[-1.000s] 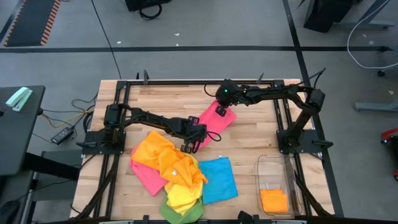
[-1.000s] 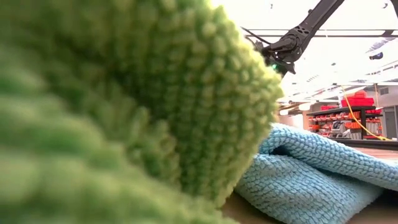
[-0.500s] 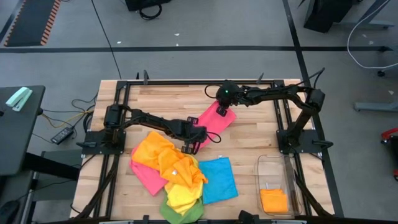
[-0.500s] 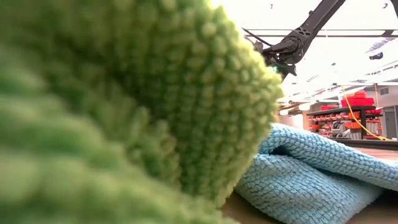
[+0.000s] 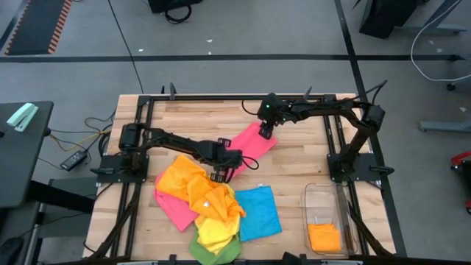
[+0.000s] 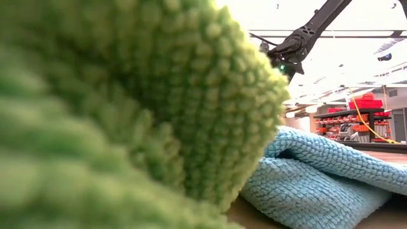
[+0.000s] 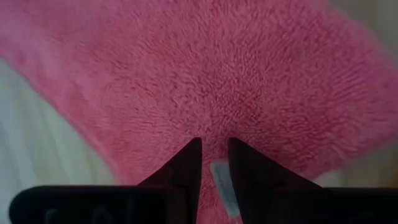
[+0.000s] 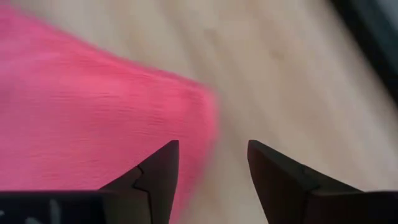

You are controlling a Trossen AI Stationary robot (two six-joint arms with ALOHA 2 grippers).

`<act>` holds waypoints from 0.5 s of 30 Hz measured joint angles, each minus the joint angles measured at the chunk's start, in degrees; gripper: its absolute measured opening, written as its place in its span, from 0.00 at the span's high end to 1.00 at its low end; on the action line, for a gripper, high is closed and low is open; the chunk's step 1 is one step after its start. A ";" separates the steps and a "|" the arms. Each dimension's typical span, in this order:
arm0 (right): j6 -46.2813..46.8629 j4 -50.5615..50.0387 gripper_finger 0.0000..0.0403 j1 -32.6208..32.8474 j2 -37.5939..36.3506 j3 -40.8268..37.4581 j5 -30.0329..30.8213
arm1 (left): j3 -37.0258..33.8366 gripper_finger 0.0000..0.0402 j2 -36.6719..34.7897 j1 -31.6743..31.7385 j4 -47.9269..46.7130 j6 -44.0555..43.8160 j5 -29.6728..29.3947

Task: Fold microfiber towels
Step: Fold the pink towel

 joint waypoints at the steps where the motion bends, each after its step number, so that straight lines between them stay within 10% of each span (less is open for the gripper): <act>1: -0.58 0.41 0.50 0.23 0.00 -0.13 -2.09 | 0.03 0.77 -0.52 -0.01 -0.07 0.31 -0.04; 15: 0.60 10.70 0.50 12.49 0.02 -6.92 -9.54 | 0.11 0.79 -2.73 0.09 -3.88 10.93 -0.52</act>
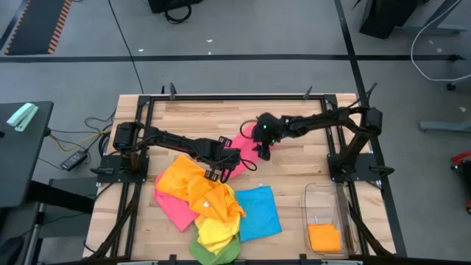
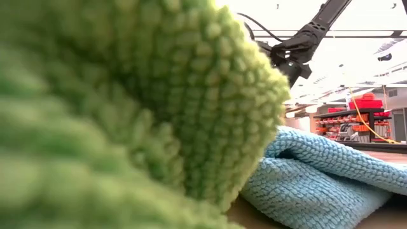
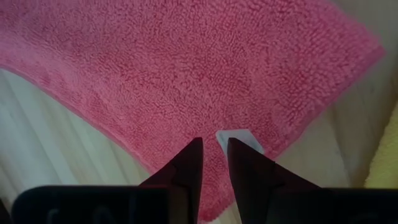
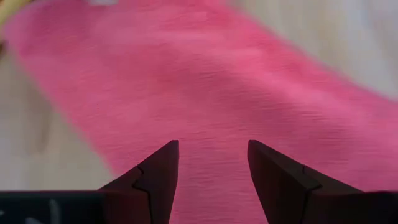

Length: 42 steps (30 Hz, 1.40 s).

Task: Fold microfiber towels
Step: Fold the pink towel

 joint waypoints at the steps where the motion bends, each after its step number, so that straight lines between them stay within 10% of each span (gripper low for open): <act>1: 0.64 0.38 0.50 0.85 0.00 -0.50 0.01 | 0.00 0.79 0.00 0.00 0.02 0.04 -0.03; 20: 4.58 -13.14 0.50 -1.92 0.04 2.91 31.34 | 0.09 0.80 0.00 -1.37 4.61 1.41 -0.17; 26: 0.58 -12.91 0.50 -1.42 0.04 6.07 30.23 | 0.09 0.77 0.00 -1.00 4.83 1.51 -0.18; 34: -3.43 -9.02 0.50 2.91 0.04 6.66 11.10 | 0.09 0.73 -0.02 -0.10 4.14 2.21 -8.31; 42: -0.78 5.05 0.50 8.48 -0.02 3.35 9.70 | 0.11 0.77 -0.07 0.98 0.74 1.69 -9.22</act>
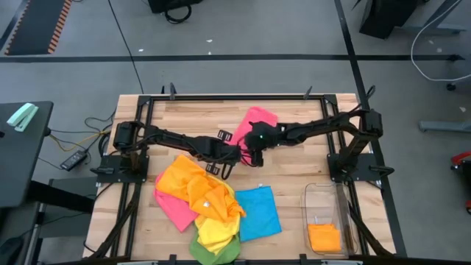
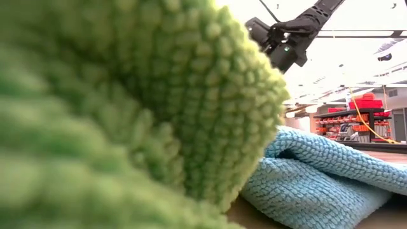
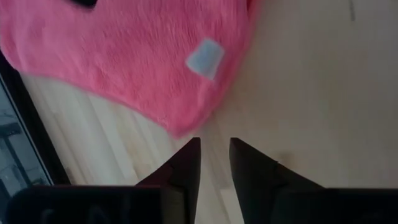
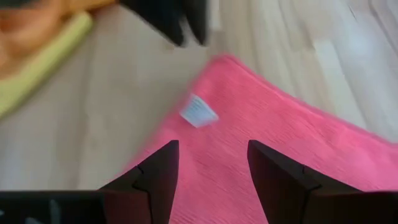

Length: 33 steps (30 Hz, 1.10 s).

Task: Fold microfiber towels
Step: Fold the pink towel

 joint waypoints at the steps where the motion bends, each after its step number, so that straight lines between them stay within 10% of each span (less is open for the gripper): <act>1: 0.13 2.82 0.50 0.55 0.00 -1.23 0.01 | 0.00 0.78 0.00 -0.04 -0.88 -0.30 0.01; 15: 3.92 14.61 0.50 2.17 0.73 -10.58 5.43 | 0.02 0.84 0.00 -3.73 -4.97 -1.71 0.03; 33: -2.09 -7.31 0.50 4.11 -1.95 -10.47 -6.25 | 4.26 0.86 0.03 -4.28 6.25 -0.55 9.22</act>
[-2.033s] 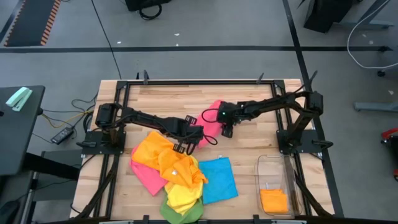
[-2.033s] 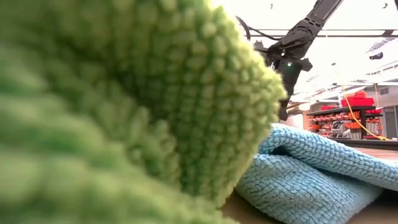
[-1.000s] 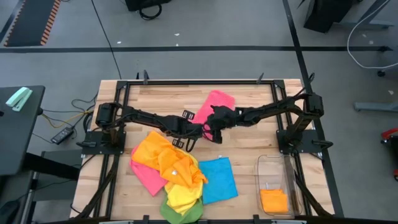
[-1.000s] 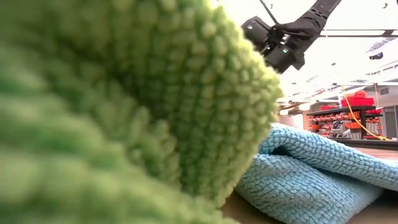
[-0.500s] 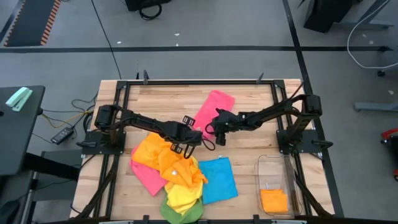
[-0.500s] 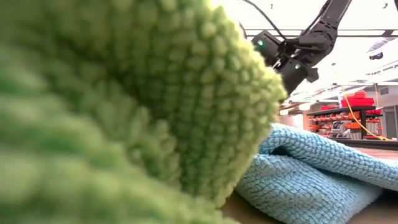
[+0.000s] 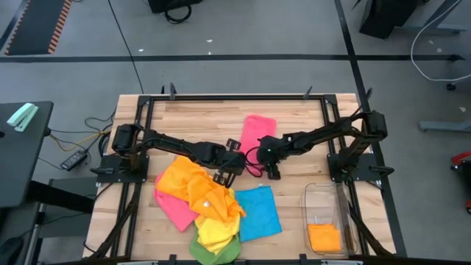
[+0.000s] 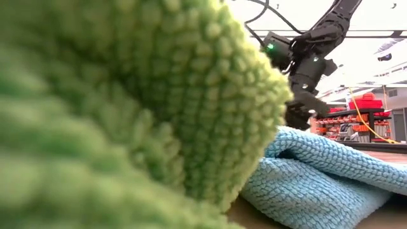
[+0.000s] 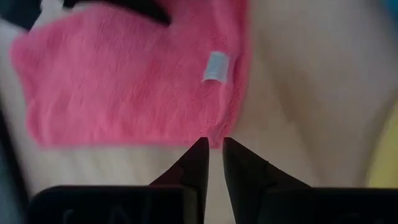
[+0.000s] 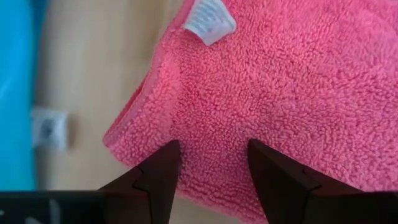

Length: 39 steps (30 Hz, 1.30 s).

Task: Fold microfiber towels
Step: Fold the pink towel

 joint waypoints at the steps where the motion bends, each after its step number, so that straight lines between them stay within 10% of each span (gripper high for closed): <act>1: -0.13 -0.92 0.50 0.17 -1.03 -0.05 -0.03 | 0.02 0.86 0.29 0.02 1.63 0.56 1.56; 21: 11.26 -4.40 0.50 7.59 -13.99 -0.24 5.09 | -0.09 0.45 6.96 -0.23 11.36 7.46 4.56; 39: 14.01 -2.32 0.50 11.24 -12.28 -0.24 11.21 | 0.02 0.75 9.94 0.68 12.06 6.09 3.71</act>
